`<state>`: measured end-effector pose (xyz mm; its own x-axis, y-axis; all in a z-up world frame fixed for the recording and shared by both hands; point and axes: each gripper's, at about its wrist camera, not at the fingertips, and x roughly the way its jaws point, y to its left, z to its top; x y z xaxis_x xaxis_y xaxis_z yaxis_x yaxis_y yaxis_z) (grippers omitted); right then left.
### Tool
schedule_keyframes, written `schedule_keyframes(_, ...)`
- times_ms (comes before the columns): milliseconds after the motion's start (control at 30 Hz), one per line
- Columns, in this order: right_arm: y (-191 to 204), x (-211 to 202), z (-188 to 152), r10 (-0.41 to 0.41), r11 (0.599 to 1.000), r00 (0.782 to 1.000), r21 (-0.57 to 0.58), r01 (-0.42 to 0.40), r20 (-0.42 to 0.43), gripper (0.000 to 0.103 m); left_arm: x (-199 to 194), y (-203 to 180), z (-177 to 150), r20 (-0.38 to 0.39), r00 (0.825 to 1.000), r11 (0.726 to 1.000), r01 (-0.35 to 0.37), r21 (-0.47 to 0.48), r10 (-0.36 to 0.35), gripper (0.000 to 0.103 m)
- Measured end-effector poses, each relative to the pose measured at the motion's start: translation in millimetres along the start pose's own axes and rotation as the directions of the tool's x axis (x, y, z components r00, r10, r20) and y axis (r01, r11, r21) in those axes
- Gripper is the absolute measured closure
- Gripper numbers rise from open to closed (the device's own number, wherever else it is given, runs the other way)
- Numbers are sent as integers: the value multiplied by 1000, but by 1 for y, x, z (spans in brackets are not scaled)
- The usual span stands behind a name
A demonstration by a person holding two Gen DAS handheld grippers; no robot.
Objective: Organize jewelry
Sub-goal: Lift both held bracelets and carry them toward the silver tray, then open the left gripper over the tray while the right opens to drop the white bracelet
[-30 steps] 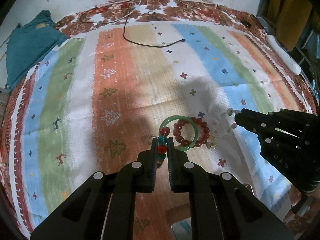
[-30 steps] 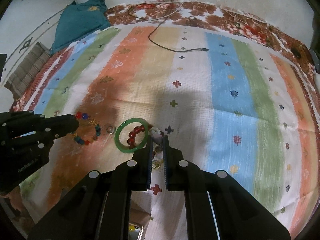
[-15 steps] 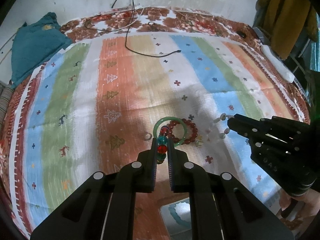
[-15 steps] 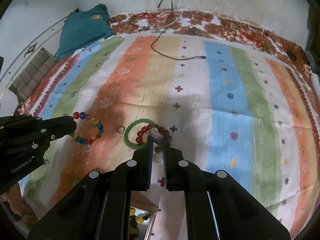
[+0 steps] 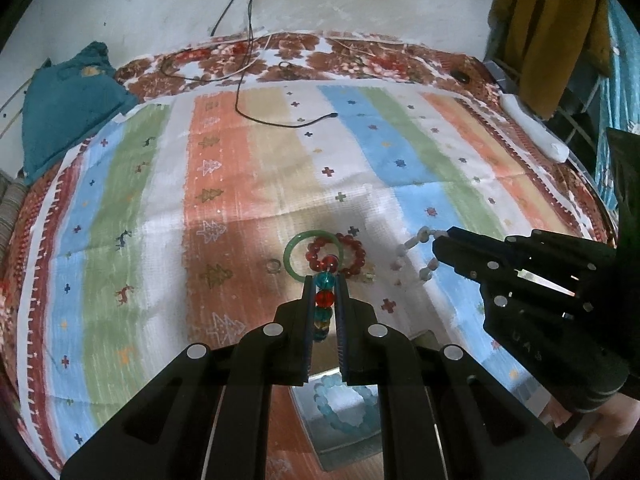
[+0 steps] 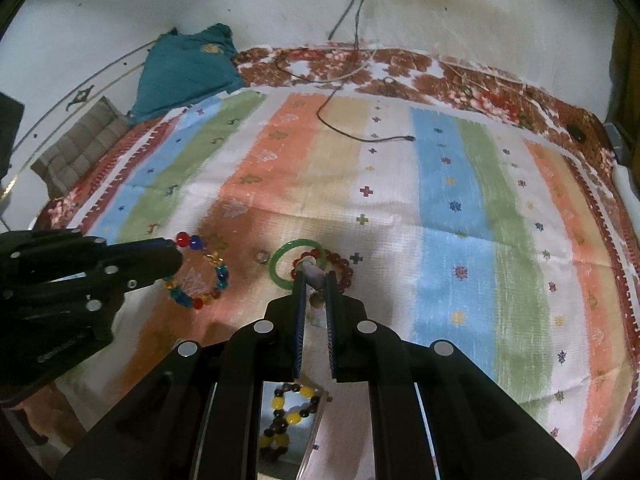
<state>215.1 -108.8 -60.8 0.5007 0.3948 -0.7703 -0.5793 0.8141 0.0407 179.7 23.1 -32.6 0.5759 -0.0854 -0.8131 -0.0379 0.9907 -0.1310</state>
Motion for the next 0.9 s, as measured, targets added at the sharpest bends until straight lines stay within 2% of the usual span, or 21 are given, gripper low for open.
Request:
schedule_keyframes(333, 7, -23, -18, 18, 1000, 999, -16, -18, 26, 93, -27, -7, -21, 52, 999, 1000, 8, 10, -9, 94)
schedule_keyframes(900, 17, -41, -46, 55, 998, 998, -21, -55, 28, 93, -46, -18, -51, 72, 997, 999, 34, 35, -37, 94)
